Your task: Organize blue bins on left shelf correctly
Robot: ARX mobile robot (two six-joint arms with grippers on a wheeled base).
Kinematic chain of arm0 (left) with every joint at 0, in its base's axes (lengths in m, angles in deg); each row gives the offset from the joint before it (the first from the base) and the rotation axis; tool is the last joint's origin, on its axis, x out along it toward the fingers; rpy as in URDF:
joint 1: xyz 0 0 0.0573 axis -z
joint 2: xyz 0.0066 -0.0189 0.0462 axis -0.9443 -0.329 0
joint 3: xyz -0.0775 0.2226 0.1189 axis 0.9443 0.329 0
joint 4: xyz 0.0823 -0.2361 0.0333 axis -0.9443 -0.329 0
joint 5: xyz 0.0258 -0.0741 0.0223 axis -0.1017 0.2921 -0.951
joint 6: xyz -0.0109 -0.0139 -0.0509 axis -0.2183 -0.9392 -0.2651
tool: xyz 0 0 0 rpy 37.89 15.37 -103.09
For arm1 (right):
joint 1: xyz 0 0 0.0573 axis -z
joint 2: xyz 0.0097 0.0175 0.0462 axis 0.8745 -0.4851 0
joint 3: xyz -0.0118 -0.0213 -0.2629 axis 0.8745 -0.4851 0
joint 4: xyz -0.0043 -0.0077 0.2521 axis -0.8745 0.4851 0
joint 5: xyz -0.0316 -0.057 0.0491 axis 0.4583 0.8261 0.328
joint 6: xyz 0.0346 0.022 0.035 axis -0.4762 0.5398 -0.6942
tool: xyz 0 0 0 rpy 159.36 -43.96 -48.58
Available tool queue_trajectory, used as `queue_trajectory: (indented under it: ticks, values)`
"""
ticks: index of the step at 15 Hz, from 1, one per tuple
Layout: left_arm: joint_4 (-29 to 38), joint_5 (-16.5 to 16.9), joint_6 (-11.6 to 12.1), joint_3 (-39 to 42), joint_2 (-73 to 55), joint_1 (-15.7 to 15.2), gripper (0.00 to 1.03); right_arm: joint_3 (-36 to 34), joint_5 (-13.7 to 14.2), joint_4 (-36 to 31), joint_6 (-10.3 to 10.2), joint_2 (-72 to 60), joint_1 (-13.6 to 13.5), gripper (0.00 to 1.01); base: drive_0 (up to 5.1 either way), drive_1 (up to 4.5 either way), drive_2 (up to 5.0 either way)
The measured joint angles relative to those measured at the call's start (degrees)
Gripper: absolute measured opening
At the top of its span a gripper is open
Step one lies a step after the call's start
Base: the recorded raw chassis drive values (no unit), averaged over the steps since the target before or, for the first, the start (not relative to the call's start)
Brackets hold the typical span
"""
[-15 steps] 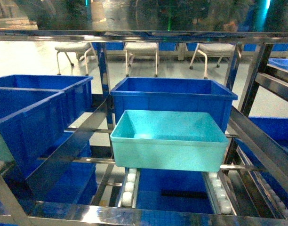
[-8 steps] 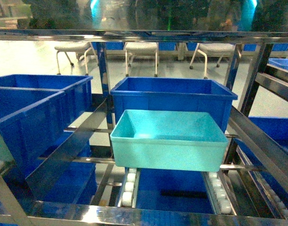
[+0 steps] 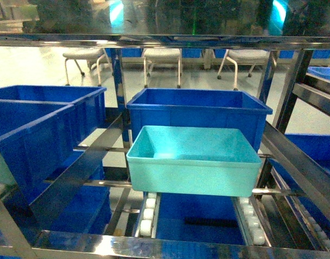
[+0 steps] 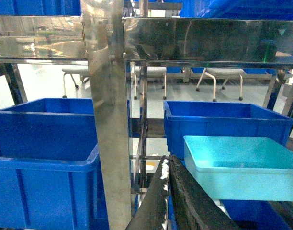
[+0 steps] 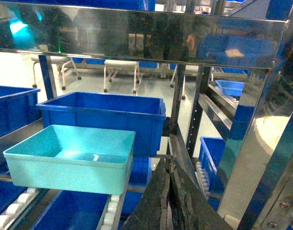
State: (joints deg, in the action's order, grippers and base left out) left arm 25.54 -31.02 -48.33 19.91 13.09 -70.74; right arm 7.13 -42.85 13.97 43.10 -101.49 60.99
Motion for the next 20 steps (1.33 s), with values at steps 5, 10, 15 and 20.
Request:
queue_trajectory:
  ticks: [5,10,15,20]
  values:
    - [-9.6,0.0,0.0,-0.1,7.9,0.0,0.02,0.0,0.0,5.7,0.0,5.7,0.0,0.02,0.0,0.0,0.0]
    - [-13.9,0.0,0.0,-0.2,13.1,0.0,0.02,0.1,0.0,17.6,0.0,16.5,0.0,0.02,0.0,0.0,0.0]
    - [-14.0,0.0,0.0,-0.2,13.1,0.0,0.27,0.1,0.0,17.2,0.0,16.5,0.0,0.32,0.0,0.0,0.0]
    - [-13.9,0.0,0.0,-0.2,13.1,0.0,0.67,0.1,0.0,17.2,0.0,16.5,0.0,0.72,0.2,-4.05,4.4]
